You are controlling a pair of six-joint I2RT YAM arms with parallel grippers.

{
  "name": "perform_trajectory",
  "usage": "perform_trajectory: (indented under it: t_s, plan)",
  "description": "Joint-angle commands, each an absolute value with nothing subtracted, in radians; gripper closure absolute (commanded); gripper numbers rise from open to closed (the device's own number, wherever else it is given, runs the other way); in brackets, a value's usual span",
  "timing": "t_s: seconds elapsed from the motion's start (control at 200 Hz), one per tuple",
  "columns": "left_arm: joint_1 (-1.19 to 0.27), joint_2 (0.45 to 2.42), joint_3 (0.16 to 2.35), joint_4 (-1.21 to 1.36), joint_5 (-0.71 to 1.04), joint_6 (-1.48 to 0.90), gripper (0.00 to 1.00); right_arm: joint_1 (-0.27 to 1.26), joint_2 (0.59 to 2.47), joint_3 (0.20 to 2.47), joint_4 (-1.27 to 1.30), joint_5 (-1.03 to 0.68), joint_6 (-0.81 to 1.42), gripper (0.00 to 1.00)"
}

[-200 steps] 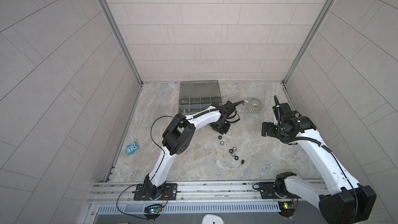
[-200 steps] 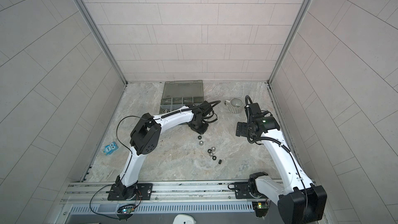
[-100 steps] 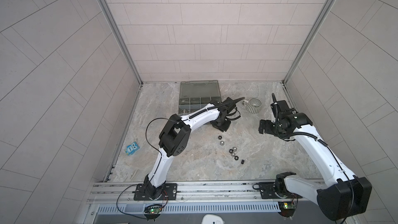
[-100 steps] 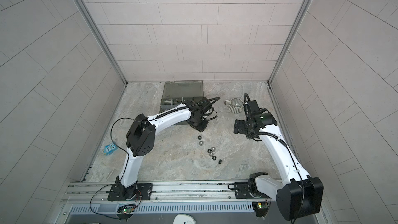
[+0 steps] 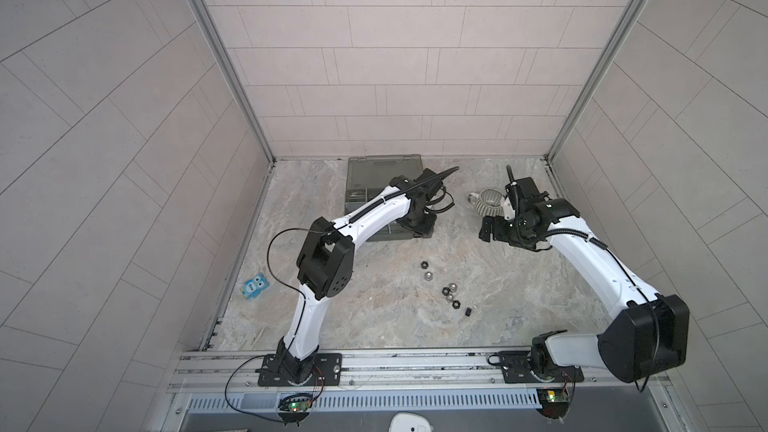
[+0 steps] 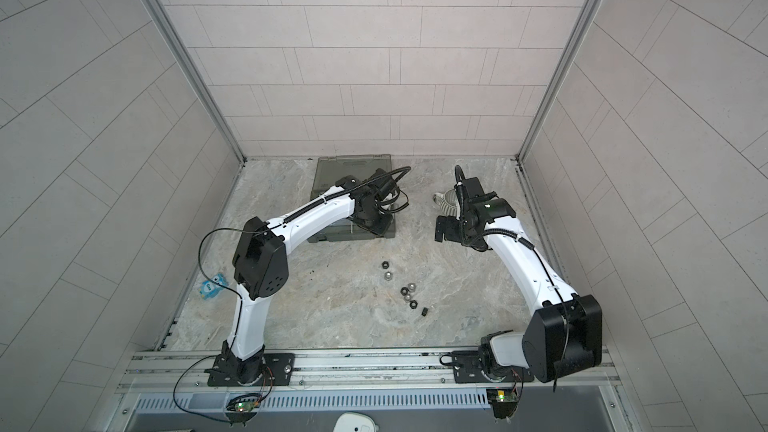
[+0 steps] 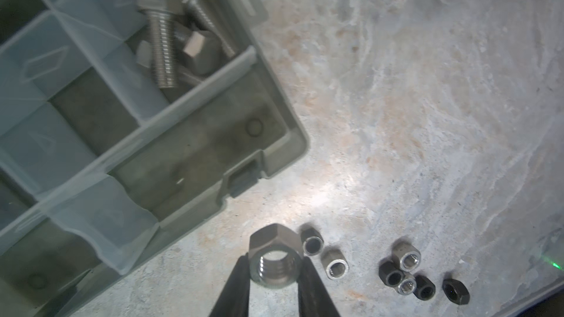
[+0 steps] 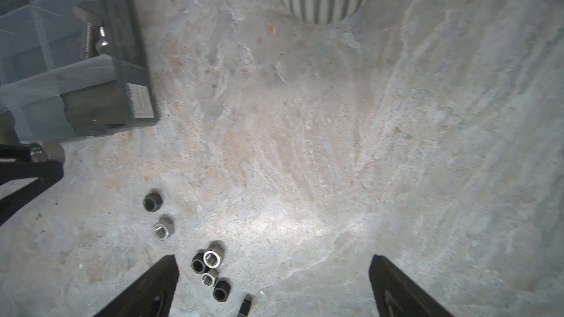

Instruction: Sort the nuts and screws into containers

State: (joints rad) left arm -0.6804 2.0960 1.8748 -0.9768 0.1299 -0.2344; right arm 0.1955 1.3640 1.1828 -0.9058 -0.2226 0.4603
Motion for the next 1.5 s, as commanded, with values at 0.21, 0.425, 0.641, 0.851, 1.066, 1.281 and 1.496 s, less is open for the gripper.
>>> perform_trajectory:
  t_s: [0.21,0.425,0.641,0.851,1.066,1.281,1.496]
  plan:
    - [-0.544,2.052,1.91,-0.976,0.112,-0.217,0.8,0.253,1.57,1.374,-0.815,-0.416,0.432,0.01]
    - [-0.477,2.06,1.913,-0.967,0.102,-0.214,0.8,0.307,1.819,1.662,-0.977,-0.468,0.354,0.01]
    - [-0.434,2.081,1.927,-0.968,0.109,-0.214,0.8,0.322,1.941,1.818,-1.045,-0.472,0.333,0.01]
    - [-0.405,2.104,1.931,-0.972,0.107,-0.206,0.8,0.322,1.988,1.877,-1.069,-0.474,0.329,0.01]
    - [-0.379,2.124,1.931,-0.968,0.122,-0.207,0.8,0.322,1.995,1.904,-1.078,-0.451,0.325,0.01]
    - [-0.374,2.135,1.916,-0.957,0.131,-0.215,0.8,0.321,2.008,1.928,-1.093,-0.44,0.328,0.01]
    - [-0.371,2.143,1.9,-0.945,0.137,-0.216,0.75,0.321,2.01,1.934,-1.101,-0.434,0.327,0.01]
